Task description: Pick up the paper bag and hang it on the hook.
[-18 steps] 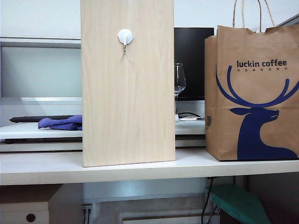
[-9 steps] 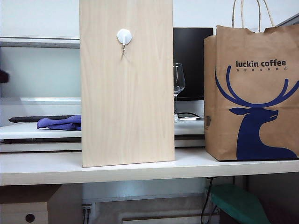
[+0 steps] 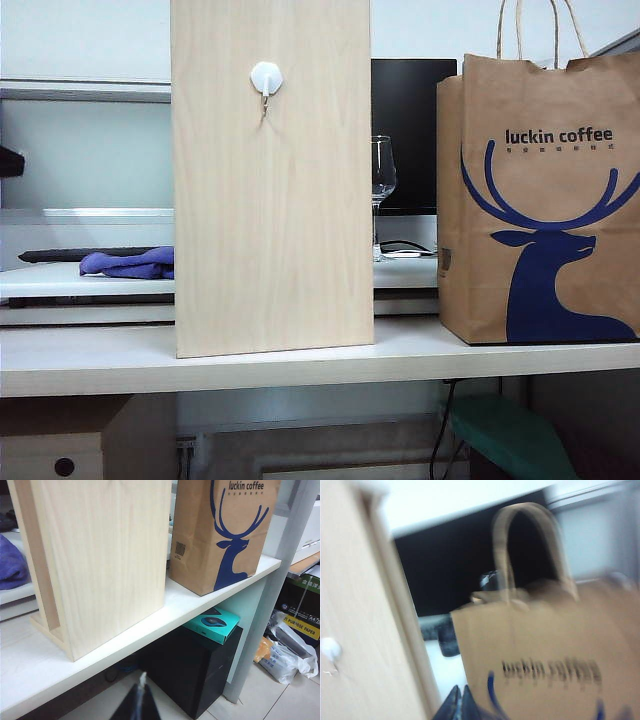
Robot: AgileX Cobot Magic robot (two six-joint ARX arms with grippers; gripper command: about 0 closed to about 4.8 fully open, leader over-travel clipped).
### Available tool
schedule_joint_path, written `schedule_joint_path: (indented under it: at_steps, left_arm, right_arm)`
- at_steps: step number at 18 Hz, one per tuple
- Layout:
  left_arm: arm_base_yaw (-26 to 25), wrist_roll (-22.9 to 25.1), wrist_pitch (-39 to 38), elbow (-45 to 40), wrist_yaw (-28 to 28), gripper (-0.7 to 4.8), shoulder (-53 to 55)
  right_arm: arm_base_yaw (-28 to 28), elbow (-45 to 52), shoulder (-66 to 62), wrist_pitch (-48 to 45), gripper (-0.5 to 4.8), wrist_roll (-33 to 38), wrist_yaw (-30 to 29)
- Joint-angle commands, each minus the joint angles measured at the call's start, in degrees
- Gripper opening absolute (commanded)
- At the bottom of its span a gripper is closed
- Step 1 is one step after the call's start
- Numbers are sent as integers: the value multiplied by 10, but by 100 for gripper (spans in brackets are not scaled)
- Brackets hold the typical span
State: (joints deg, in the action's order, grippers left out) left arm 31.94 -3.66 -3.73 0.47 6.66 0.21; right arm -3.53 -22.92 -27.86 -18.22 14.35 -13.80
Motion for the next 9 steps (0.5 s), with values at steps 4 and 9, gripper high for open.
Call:
schedule_joint_path:
  at_steps: [4,9]
  left_arm:
    - [0,2,6,1,0,-6,0]
    - [0,2,5,1,0,-6,0]
  right_arm:
    - [0,-203,-309,-101,279,-76,-13]
    - [-4,-309,-442,-102,274,-89,-3]
